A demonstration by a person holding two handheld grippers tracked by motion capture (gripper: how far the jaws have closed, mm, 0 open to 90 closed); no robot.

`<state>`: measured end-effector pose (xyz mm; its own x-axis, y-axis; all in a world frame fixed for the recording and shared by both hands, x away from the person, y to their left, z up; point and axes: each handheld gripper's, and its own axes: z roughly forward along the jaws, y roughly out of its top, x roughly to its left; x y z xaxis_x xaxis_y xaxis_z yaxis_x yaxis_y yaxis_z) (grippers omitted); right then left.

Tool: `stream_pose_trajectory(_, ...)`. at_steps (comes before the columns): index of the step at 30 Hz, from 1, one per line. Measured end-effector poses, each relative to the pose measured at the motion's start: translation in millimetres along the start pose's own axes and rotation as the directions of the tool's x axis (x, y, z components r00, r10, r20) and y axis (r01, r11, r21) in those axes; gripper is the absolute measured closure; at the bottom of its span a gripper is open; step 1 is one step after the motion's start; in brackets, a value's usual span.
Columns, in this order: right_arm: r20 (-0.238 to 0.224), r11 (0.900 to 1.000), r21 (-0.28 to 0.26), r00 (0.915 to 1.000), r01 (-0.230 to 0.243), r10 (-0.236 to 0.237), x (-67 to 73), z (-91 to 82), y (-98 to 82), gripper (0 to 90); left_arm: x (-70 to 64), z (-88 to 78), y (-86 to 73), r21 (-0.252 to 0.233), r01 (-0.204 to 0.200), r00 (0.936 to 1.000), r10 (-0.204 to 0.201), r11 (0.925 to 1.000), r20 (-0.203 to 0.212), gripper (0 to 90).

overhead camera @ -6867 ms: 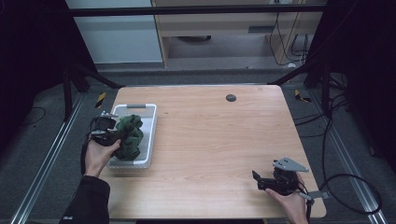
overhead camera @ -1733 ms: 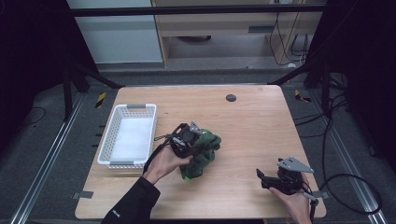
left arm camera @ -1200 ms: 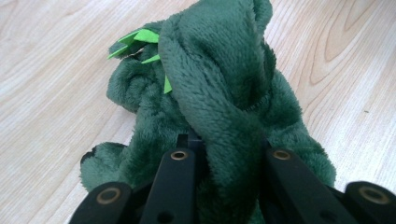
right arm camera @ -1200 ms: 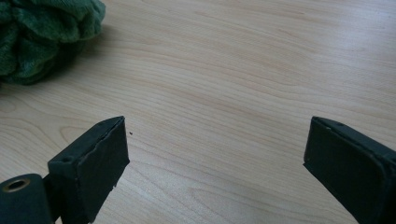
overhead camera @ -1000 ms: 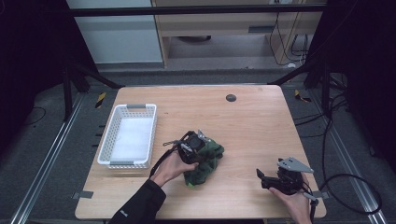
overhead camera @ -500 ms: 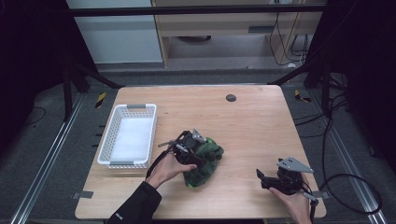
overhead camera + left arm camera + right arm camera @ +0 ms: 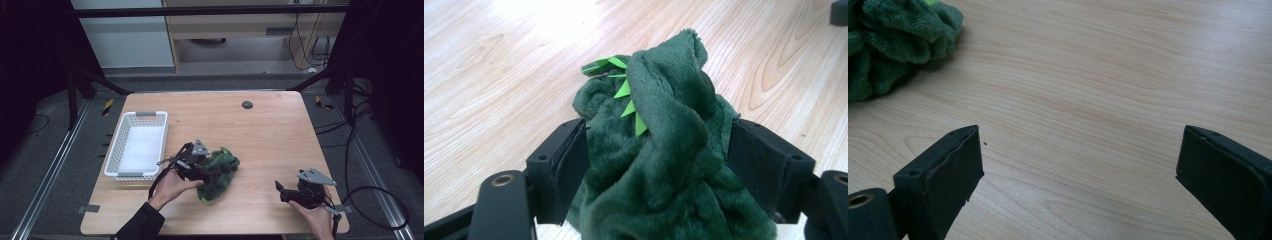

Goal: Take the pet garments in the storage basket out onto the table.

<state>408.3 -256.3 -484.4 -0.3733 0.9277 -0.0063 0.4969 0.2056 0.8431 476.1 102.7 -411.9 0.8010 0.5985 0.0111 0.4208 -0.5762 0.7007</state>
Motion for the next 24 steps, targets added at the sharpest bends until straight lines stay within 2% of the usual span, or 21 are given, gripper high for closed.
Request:
stream_pose_trajectory(3,0.000,1.000,0.006,1.0000,-0.003,0.003,0.7,0.5,-0.3,4.7,1.6,-6.8,-7.0,-0.036,0.026,0.9996,-0.026,0.9990,0.007,23.9)
stream_pose_trajectory(7,0.000,1.000,0.007,1.0000,-0.004,0.004,1.4,0.5,-0.4,4.6,4.9,-17.4,-15.8,-0.068,0.047,0.9987,-0.048,0.9966,-0.018,24.1)
stream_pose_trajectory(13,0.010,1.000,0.013,0.9999,0.001,-0.001,0.2,1.3,-2.6,4.6,11.5,-37.4,-29.4,-0.146,0.099,0.9935,-0.106,0.9844,-0.043,24.5)
stream_pose_trajectory(17,0.010,1.000,0.016,0.9999,-0.009,0.009,0.4,1.0,-4.5,4.6,14.5,-46.7,-40.7,-0.183,0.129,0.9886,-0.141,0.9745,-0.052,24.9)
stream_pose_trajectory(20,0.023,1.000,0.012,0.9997,-0.005,0.005,-1.0,0.5,-5.9,4.6,16.1,-51.3,-50.6,-0.202,0.137,0.9850,-0.155,0.9699,-0.076,25.2)
stream_pose_trajectory(22,0.026,1.000,0.007,0.9996,-0.013,0.012,-1.6,-0.6,-6.6,4.7,17.2,-54.7,-59.3,-0.214,0.146,0.9791,-0.172,0.9658,-0.109,25.6)
stream_pose_trajectory(24,0.028,1.000,0.007,0.9996,-0.010,0.009,-2.0,-1.0,-7.4,4.6,18.4,-57.4,-67.1,-0.220,0.152,0.9761,-0.181,0.9636,-0.120,26.0)
